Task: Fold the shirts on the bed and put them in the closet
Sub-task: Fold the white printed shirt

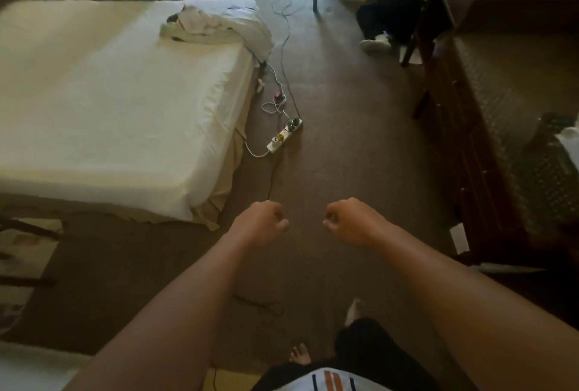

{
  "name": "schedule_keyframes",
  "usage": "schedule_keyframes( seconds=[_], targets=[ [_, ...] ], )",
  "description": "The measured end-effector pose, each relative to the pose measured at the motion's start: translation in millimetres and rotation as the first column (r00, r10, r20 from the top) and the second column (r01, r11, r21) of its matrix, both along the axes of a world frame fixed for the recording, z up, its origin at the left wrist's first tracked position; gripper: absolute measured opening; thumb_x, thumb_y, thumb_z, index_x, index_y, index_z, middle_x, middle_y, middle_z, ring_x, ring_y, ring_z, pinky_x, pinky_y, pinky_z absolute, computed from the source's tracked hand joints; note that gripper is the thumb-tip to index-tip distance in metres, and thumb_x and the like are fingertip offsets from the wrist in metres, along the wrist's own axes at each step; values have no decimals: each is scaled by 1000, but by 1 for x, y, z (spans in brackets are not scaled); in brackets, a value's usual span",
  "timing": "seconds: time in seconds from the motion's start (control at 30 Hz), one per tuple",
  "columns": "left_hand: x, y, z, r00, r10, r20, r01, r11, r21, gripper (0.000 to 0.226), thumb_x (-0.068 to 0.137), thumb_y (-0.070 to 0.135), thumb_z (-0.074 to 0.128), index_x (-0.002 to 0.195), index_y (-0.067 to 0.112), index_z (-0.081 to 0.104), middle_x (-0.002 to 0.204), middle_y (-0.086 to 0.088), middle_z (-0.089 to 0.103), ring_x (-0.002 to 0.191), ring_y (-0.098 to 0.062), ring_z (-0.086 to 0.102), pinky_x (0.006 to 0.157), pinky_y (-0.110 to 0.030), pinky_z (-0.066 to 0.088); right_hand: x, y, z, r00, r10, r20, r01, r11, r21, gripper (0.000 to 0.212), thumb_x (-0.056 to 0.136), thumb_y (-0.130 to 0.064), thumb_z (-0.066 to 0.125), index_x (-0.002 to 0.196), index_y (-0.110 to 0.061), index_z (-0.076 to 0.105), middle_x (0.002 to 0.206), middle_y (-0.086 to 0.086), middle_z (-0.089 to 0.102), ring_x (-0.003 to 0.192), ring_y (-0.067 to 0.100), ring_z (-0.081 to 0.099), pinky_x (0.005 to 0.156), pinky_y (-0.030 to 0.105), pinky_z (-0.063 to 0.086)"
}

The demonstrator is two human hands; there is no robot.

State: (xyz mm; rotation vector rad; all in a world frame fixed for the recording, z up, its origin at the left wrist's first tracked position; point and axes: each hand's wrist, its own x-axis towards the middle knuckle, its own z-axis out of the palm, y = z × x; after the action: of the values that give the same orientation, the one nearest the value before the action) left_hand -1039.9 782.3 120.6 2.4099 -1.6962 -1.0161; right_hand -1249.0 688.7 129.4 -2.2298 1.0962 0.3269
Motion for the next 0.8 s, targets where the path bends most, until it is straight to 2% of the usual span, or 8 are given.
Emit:
schedule_keyframes(
  seconds=[0.17, 0.43, 0.6, 0.8],
  targets=[
    [31, -89, -3, 999, 44, 0, -44, 999, -20, 23, 100, 39, 58, 112, 23, 68, 109, 3, 67, 96, -12, 63, 81, -34, 53, 34, -101, -12, 998, 50, 24, -49, 999, -18, 21, 100, -32, 56, 111, -19, 69, 104, -1, 68, 92, 14, 65, 86, 40, 58],
    [72, -220, 8, 972, 235, -21, -235, 971, -32, 18, 98, 39, 59, 105, 26, 70, 104, 4, 67, 95, -16, 65, 87, -41, 56, 101, -287, -1, 981, 180, -79, -185, 980, -69, 21, 98, -34, 56, 107, -19, 69, 101, 2, 67, 89, 19, 65, 83, 43, 58],
    [113, -273, 10, 946, 324, -25, -325, 942, -86, 15, 95, 40, 61, 101, 28, 69, 100, 5, 67, 92, -16, 65, 86, -44, 56, 162, -353, 7, 957, 285, -58, -289, 953, -87, 19, 96, -32, 54, 99, -20, 69, 95, 2, 66, 84, 21, 64, 80, 44, 58],
    [181, -332, 2, 919, 390, -59, -394, 915, -86, 22, 97, 35, 62, 110, 20, 71, 109, -2, 69, 100, -20, 65, 90, -42, 55, 248, -414, -8, 929, 368, -36, -370, 926, -75, 21, 96, -30, 54, 97, -16, 70, 91, 3, 66, 79, 21, 65, 76, 45, 59]
  ],
)
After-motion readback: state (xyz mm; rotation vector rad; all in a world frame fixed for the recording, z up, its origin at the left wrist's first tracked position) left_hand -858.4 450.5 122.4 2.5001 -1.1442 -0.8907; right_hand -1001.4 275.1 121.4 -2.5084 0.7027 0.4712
